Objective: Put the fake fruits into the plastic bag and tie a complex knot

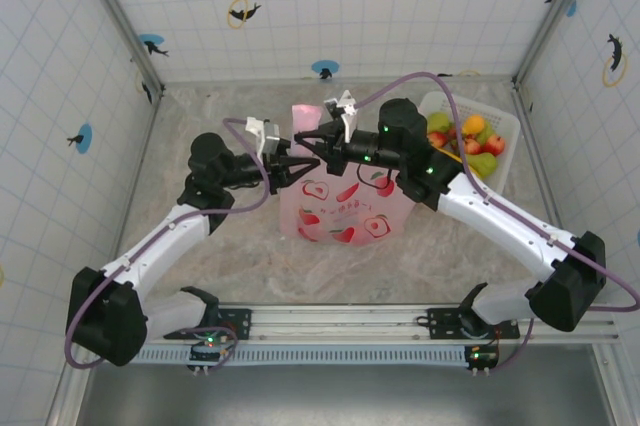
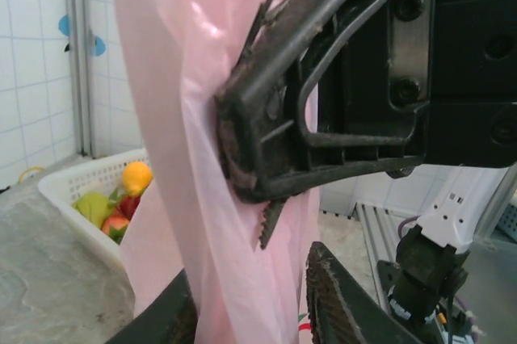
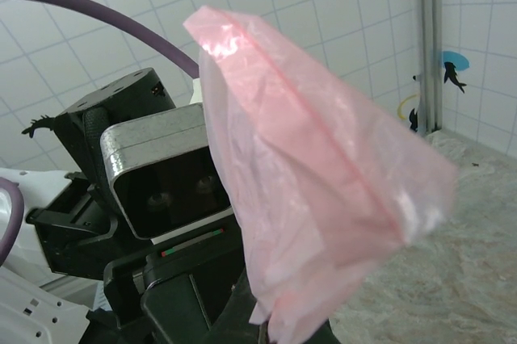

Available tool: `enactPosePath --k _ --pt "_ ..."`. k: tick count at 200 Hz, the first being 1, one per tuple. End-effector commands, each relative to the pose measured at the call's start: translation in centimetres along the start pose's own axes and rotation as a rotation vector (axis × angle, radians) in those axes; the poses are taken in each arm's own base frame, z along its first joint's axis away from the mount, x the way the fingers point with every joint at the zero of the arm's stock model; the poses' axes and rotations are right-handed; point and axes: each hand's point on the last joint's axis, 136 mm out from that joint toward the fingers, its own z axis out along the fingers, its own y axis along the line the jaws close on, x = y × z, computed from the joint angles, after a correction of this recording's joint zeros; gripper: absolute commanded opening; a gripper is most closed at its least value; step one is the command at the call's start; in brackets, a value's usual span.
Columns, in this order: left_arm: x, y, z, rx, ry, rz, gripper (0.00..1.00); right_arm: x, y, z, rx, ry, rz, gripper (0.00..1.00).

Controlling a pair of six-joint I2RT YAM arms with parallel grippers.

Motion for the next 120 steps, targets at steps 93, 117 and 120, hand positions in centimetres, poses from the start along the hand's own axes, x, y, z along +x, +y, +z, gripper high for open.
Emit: enactPosePath --k 93,117,120 --pt "2.7 1.1 -0.2 -0.062 0.03 -0.001 0.0 -4.1 -1.2 -4.1 0.158 -0.134 0.013 0.15" --pt "2.3 0.8 -0.2 -0.056 0.025 0.009 0.0 -3.6 -0.6 -4.4 0.125 -0.111 0.034 0.47" --pt "2.3 0.7 -0.2 -0.053 0.025 0.01 0.0 -3.5 -0.4 -4.4 0.115 -0.106 0.034 0.51"
